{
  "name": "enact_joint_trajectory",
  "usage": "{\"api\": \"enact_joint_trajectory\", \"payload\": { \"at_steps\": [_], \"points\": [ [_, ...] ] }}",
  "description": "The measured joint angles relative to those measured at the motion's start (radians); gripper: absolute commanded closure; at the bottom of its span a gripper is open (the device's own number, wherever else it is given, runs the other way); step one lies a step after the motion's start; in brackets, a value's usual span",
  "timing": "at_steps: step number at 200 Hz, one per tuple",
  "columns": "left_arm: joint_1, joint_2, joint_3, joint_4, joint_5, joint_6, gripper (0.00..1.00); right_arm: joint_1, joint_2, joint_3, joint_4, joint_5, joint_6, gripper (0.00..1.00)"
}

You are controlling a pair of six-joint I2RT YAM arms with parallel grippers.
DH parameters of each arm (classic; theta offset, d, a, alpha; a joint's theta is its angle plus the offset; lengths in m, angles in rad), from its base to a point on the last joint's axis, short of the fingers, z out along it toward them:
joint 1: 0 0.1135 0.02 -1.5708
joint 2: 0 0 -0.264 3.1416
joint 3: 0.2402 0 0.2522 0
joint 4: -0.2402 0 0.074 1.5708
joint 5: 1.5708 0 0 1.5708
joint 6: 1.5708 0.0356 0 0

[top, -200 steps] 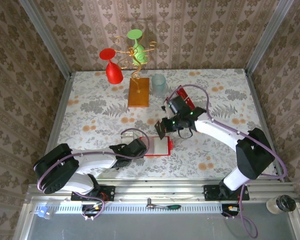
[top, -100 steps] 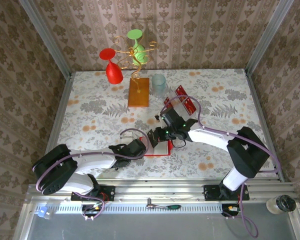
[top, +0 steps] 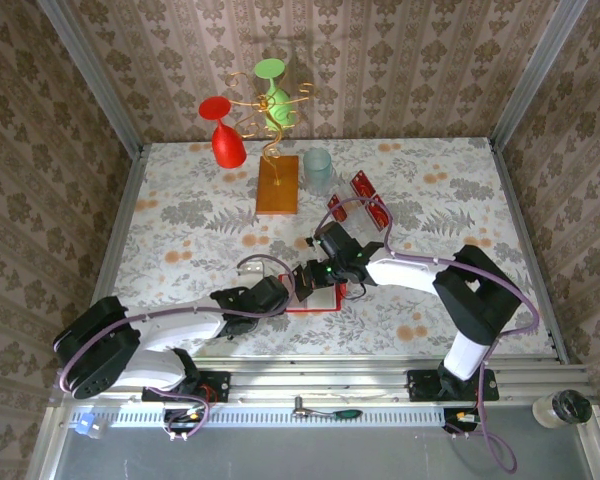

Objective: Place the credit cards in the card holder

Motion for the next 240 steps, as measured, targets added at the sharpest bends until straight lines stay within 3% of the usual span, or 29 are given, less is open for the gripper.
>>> {"api": "enact_joint_trajectory", "payload": {
  "at_steps": [198,240],
  "points": [
    [-0.018,0.116,0.039,0.048,-0.006,0.039,0.0,0.002,0.004,-0.008,0.023,-0.002,0.004,1.0],
    [-0.039,0.116,0.042,0.021,-0.032,0.006,0.0,-0.024,-0.071,-0.014,0.012,-0.019,0.023,1.0]
  ]
}}
